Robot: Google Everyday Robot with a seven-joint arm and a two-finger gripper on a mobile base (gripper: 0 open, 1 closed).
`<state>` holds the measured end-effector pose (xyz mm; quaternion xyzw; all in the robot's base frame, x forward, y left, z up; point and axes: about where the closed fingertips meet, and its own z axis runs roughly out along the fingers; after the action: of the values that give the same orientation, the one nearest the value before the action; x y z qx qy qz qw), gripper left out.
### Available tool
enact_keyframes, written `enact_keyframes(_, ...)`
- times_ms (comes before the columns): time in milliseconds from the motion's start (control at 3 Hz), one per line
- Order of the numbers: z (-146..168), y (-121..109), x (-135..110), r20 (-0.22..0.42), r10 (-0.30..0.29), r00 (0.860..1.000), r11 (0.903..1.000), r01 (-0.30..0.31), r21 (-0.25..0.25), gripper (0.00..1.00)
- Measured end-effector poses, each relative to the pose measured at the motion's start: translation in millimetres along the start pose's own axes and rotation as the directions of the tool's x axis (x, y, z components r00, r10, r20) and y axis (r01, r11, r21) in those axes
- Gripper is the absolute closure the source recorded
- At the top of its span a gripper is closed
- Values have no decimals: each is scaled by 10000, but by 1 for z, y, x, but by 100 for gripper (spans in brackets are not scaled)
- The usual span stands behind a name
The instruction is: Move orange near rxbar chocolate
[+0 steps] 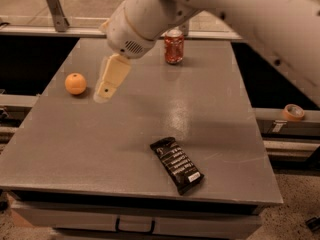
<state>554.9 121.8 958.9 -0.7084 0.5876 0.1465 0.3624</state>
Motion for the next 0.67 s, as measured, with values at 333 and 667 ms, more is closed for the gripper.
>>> enact_keyframes(333,50,-18,-3,535,24,9986,9999,-29,97,0)
enact_keyframes(667,91,-35,-4,994,391,9943,9991,-405,123,0)
